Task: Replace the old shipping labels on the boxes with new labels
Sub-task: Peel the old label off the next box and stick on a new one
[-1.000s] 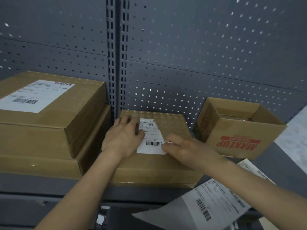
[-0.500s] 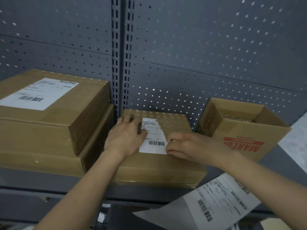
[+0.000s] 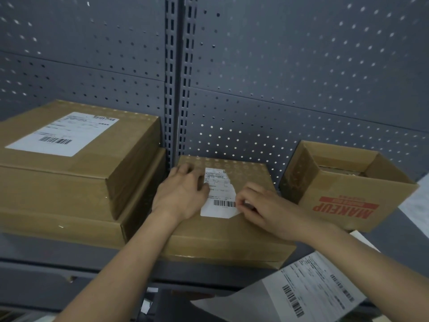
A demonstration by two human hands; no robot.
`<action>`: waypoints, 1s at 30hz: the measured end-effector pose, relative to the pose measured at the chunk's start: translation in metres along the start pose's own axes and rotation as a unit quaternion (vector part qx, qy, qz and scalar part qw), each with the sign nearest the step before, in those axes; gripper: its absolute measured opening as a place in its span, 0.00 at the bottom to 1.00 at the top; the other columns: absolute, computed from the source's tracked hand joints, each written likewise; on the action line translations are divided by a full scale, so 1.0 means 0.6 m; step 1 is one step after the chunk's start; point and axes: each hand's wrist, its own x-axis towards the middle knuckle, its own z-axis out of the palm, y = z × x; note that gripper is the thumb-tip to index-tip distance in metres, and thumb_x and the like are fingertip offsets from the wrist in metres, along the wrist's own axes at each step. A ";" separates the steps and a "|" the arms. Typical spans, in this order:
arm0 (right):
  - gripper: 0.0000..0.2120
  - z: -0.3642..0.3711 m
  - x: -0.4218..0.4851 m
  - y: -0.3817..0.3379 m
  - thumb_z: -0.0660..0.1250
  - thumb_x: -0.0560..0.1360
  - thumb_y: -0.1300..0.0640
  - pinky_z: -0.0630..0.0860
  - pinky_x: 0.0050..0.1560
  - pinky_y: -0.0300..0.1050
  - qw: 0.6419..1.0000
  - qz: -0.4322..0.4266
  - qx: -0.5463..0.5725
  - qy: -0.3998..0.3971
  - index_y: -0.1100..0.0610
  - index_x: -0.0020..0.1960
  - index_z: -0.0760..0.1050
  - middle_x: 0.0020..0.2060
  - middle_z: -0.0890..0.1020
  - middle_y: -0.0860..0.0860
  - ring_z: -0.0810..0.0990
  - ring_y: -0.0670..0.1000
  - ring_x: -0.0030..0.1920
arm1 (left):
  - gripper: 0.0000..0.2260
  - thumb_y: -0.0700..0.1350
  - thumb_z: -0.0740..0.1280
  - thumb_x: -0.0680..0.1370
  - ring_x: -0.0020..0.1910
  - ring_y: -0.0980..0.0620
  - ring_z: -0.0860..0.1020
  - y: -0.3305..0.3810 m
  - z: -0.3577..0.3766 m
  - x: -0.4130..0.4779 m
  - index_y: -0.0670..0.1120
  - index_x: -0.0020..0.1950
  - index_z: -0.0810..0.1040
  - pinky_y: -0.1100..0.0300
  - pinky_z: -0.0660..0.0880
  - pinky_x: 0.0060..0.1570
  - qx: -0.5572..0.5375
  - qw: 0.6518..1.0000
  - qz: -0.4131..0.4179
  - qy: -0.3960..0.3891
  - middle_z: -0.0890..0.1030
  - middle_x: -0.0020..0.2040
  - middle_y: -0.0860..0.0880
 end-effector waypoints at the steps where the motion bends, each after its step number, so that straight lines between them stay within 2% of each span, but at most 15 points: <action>1: 0.04 -0.003 -0.002 0.002 0.56 0.82 0.46 0.71 0.51 0.38 1.000 0.011 0.025 -0.001 0.43 0.53 0.69 0.50 0.68 0.37 0.73 0.39 0.49 | 0.21 0.58 0.57 0.80 0.70 0.48 0.65 0.000 0.000 0.000 0.56 0.73 0.68 0.48 0.71 0.60 0.000 1.000 -0.001 0.000 0.67 0.73 0.52; 5: 0.17 -0.015 -0.010 0.011 0.59 0.79 0.39 0.71 0.54 0.36 0.997 0.040 0.063 -0.017 0.40 0.67 0.69 0.55 0.67 0.33 0.72 0.37 0.53 | 0.22 0.58 0.58 0.80 0.71 0.48 0.64 0.001 -0.001 -0.001 0.57 0.74 0.68 0.48 0.71 0.61 -0.007 1.000 0.001 -0.004 0.66 0.73 0.52; 7: 0.19 -0.017 -0.011 0.013 0.63 0.78 0.41 0.72 0.54 0.34 0.998 0.038 0.052 -0.029 0.39 0.68 0.69 0.55 0.66 0.34 0.73 0.36 0.52 | 0.22 0.58 0.58 0.80 0.71 0.48 0.63 0.001 -0.002 -0.001 0.57 0.74 0.68 0.48 0.71 0.61 -0.008 1.000 0.001 -0.002 0.66 0.73 0.53; 10: 0.17 -0.018 -0.004 0.016 0.65 0.77 0.44 0.70 0.52 0.32 0.999 0.018 0.027 -0.029 0.43 0.65 0.74 0.54 0.68 0.36 0.72 0.36 0.51 | 0.22 0.58 0.58 0.80 0.71 0.48 0.63 0.000 -0.003 -0.001 0.57 0.74 0.67 0.48 0.70 0.61 -0.008 1.000 0.002 -0.002 0.65 0.74 0.52; 13: 0.10 -0.015 0.002 0.016 0.66 0.79 0.48 0.70 0.52 0.33 0.999 -0.008 0.019 -0.025 0.46 0.58 0.79 0.51 0.70 0.36 0.72 0.36 0.52 | 0.21 0.58 0.58 0.80 0.70 0.49 0.63 0.000 -0.003 -0.001 0.57 0.74 0.67 0.49 0.70 0.60 -0.007 1.000 0.003 -0.004 0.66 0.73 0.53; 15: 0.08 -0.010 0.005 0.013 0.64 0.80 0.49 0.71 0.51 0.33 1.000 -0.019 0.013 -0.014 0.48 0.54 0.80 0.49 0.70 0.35 0.72 0.35 0.51 | 0.21 0.58 0.57 0.80 0.70 0.49 0.64 0.000 -0.002 0.000 0.57 0.73 0.68 0.49 0.71 0.59 0.000 1.000 0.003 -0.003 0.66 0.72 0.52; 19: 0.06 0.002 0.010 0.010 0.61 0.82 0.53 0.72 0.49 0.31 0.999 -0.032 -0.042 -0.006 0.49 0.55 0.76 0.50 0.66 0.34 0.71 0.31 0.47 | 0.21 0.58 0.57 0.81 0.69 0.48 0.65 0.003 -0.002 0.001 0.56 0.73 0.67 0.49 0.71 0.57 0.021 1.000 0.005 -0.003 0.67 0.72 0.52; 22: 0.04 0.008 0.021 0.006 0.60 0.82 0.54 0.77 0.45 0.40 0.995 -0.046 -0.092 0.019 0.50 0.55 0.73 0.54 0.70 0.40 0.76 0.39 0.47 | 0.21 0.57 0.57 0.81 0.69 0.48 0.65 0.004 -0.003 0.001 0.56 0.73 0.67 0.49 0.72 0.57 0.031 1.000 0.006 -0.001 0.67 0.72 0.52; 24: 0.03 0.011 0.030 0.001 0.62 0.81 0.56 0.79 0.37 0.47 0.988 -0.061 -0.132 0.047 0.51 0.54 0.72 0.55 0.71 0.45 0.79 0.49 0.43 | 0.20 0.57 0.57 0.81 0.69 0.48 0.65 0.004 -0.004 0.001 0.57 0.73 0.67 0.48 0.71 0.58 0.030 1.000 0.007 -0.003 0.67 0.73 0.52; 25: 0.03 0.013 0.034 0.000 0.63 0.80 0.58 0.78 0.33 0.47 0.986 -0.068 -0.142 0.061 0.52 0.53 0.72 0.55 0.72 0.47 0.80 0.52 0.40 | 0.20 0.57 0.57 0.81 0.69 0.48 0.65 0.003 -0.004 0.001 0.57 0.73 0.67 0.48 0.71 0.58 0.027 1.000 0.007 -0.005 0.66 0.73 0.53; 27: 0.03 0.019 0.038 0.000 0.66 0.79 0.58 0.75 0.32 0.39 0.983 -0.082 -0.145 0.080 0.53 0.51 0.74 0.54 0.74 0.49 0.79 0.50 0.39 | 0.20 0.58 0.57 0.81 0.69 0.48 0.65 0.002 -0.003 0.001 0.57 0.73 0.67 0.49 0.71 0.57 0.023 1.000 0.005 -0.006 0.66 0.73 0.53; 29: 0.04 0.017 0.038 0.002 0.64 0.81 0.55 0.68 0.42 0.28 0.991 -0.061 -0.083 0.082 0.53 0.53 0.76 0.53 0.73 0.45 0.75 0.42 0.47 | 0.20 0.58 0.57 0.81 0.69 0.48 0.64 0.002 -0.003 0.001 0.58 0.73 0.68 0.49 0.71 0.57 0.020 1.000 0.002 -0.006 0.66 0.73 0.53; 30: 0.06 0.011 0.036 0.005 0.62 0.81 0.53 0.66 0.46 0.27 0.997 -0.034 -0.023 0.072 0.51 0.56 0.76 0.53 0.71 0.41 0.72 0.39 0.50 | 0.20 0.58 0.57 0.81 0.69 0.48 0.64 0.001 -0.004 0.001 0.58 0.73 0.68 0.49 0.71 0.57 0.018 1.000 0.001 -0.005 0.66 0.73 0.53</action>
